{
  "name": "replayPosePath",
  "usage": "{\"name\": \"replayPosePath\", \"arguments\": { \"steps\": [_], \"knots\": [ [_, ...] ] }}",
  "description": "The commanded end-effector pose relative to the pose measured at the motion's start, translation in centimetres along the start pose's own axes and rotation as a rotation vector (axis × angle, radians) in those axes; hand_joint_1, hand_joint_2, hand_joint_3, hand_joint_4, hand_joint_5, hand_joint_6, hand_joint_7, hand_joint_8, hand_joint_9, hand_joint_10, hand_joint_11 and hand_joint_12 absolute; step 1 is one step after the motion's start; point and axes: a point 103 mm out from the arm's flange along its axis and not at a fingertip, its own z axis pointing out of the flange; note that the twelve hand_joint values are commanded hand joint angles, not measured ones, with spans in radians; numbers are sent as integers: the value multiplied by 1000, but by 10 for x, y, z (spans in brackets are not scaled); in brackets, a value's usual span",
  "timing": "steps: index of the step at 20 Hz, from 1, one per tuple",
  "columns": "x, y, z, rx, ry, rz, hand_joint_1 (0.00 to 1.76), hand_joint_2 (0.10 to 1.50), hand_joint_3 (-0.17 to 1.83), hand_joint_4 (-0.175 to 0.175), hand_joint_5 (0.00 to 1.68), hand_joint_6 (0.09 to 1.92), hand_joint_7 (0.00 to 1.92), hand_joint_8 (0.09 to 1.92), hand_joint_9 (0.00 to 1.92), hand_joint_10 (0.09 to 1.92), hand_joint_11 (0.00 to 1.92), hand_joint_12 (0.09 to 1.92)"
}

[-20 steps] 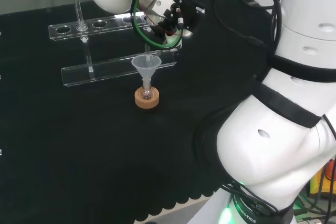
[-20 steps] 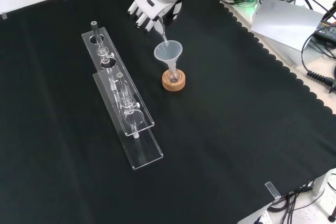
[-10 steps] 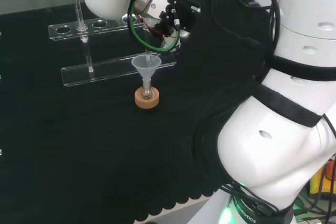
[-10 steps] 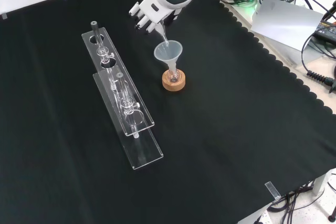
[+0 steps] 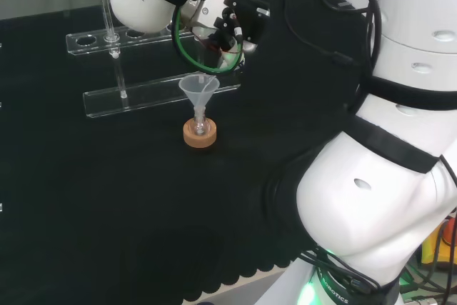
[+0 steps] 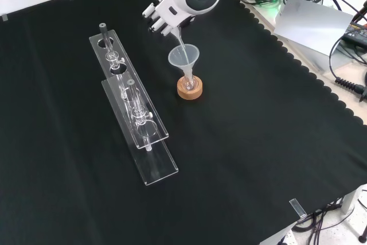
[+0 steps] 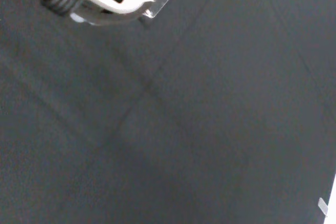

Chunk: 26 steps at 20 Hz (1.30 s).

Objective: Pour all the NaCl from the weighing funnel into the round-bottom flask.

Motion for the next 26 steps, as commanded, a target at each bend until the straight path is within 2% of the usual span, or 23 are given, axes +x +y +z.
{"name": "replayPosePath", "arguments": {
  "steps": [1, 9, 26],
  "knots": [
    [1, 0, -5, 0, -22, 1, 1069, 715, 695, 175, 1110, 972, 573, 669, 969, 412, 646, 1162],
    [1, 1, -8, 5, -46, -11, 1069, 716, 695, 175, 1108, 976, 575, 670, 969, 414, 646, 1162],
    [7, -4, -20, 24, -116, 9, 1068, 716, 697, 175, 1106, 980, 578, 670, 968, 417, 646, 1161]
  ]
}}
